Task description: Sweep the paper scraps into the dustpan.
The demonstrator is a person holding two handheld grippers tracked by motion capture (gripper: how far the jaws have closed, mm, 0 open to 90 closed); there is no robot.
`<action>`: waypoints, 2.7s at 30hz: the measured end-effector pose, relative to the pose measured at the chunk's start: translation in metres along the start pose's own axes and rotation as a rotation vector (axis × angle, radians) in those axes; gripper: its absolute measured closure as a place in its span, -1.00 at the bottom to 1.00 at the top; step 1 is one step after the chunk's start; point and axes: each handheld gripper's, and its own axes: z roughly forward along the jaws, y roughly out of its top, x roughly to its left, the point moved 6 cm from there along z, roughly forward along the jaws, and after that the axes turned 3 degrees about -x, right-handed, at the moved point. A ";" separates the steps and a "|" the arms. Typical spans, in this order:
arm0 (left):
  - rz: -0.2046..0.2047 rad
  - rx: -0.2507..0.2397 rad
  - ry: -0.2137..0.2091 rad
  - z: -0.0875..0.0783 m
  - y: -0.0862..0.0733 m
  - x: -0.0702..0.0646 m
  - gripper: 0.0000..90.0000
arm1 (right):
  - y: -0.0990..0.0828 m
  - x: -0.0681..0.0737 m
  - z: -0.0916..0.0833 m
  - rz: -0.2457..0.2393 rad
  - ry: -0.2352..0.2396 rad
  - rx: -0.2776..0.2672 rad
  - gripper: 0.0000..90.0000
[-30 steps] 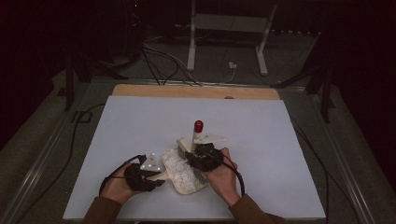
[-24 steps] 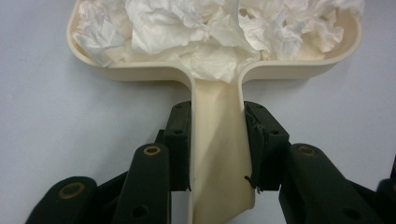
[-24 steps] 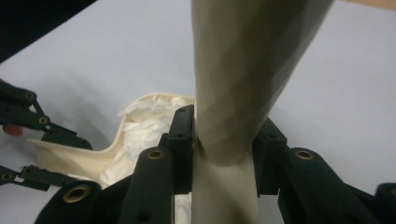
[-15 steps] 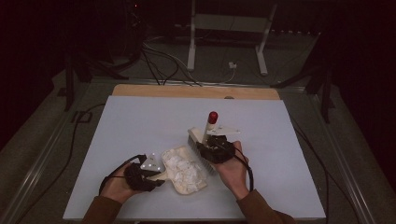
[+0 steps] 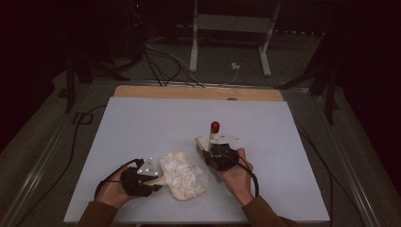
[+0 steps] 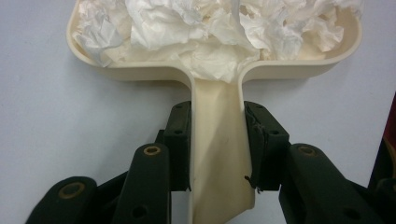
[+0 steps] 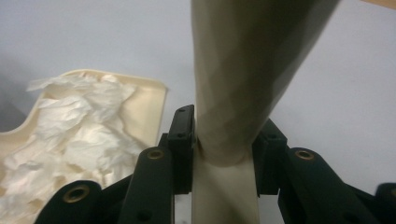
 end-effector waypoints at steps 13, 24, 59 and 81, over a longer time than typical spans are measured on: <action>0.003 -0.001 -0.001 0.006 0.005 0.000 0.47 | 0.002 0.032 0.001 0.048 0.124 0.017 0.47; -0.002 -0.007 -0.005 0.007 0.004 -0.001 0.47 | 0.011 0.035 -0.004 0.037 0.152 0.009 0.48; -0.006 -0.008 -0.009 0.008 0.004 0.000 0.47 | 0.001 0.002 0.000 0.032 0.018 0.018 0.48; -0.008 -0.046 -0.010 0.010 0.006 -0.001 0.48 | 0.012 0.044 -0.001 -0.014 0.113 0.023 0.48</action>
